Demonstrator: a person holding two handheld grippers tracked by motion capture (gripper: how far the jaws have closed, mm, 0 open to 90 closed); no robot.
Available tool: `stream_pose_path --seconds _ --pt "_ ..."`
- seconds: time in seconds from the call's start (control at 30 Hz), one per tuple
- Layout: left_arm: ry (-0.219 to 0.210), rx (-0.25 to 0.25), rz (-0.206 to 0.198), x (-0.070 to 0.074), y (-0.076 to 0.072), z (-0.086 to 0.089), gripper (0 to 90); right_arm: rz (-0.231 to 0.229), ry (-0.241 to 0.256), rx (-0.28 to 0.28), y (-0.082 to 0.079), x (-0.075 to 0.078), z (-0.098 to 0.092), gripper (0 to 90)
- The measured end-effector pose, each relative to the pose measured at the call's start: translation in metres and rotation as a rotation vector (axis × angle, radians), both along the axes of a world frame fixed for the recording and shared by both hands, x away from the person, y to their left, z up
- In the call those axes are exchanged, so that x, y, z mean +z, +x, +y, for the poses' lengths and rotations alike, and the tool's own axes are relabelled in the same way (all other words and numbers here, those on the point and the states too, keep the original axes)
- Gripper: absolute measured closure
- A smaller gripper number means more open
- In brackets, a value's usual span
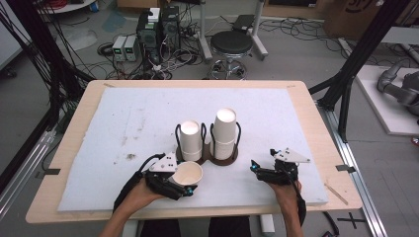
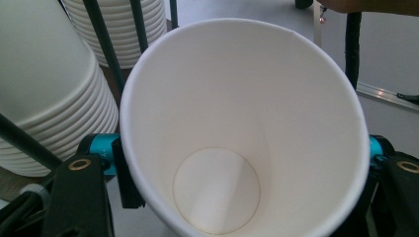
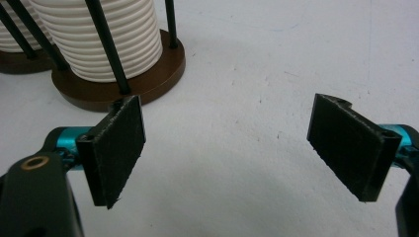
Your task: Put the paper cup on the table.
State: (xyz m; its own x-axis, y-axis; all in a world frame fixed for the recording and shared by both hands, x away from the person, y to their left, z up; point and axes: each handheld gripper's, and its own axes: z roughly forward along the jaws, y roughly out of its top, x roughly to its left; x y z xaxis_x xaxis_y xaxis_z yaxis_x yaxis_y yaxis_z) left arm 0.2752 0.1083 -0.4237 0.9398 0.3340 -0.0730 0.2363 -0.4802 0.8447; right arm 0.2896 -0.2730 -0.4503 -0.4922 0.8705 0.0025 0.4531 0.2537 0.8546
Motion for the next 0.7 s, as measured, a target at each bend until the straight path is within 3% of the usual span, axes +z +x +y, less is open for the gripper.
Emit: stream_pose_path --seconds 0.23,0.7 --pt "0.020 -0.002 -0.002 -0.0035 0.0003 -0.0027 29.1 0.002 0.001 0.000 -0.0002 -0.0001 0.0004 15.2" --pt "0.015 -0.002 0.001 -0.0042 0.0006 -0.0029 28.6 0.010 0.005 -0.004 0.0001 -0.0001 0.0006 15.2"
